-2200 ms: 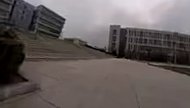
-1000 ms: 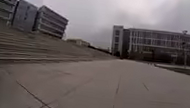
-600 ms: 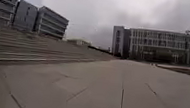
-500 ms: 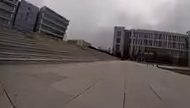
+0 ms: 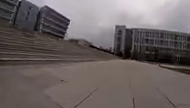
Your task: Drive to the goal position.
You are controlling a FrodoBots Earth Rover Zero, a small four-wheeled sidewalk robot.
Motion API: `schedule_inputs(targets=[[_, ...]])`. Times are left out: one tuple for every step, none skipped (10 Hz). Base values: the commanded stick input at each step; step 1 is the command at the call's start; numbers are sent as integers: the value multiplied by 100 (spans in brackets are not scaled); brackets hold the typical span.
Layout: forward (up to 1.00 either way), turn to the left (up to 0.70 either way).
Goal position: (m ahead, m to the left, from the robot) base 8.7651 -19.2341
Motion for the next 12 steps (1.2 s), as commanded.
schedule_inputs(targets=[[70,0],[70,0],[70,0],[70,0],[70,0],[70,0],[70,0],[70,0],[70,0],[70,0],[70,0],[70,-1]])
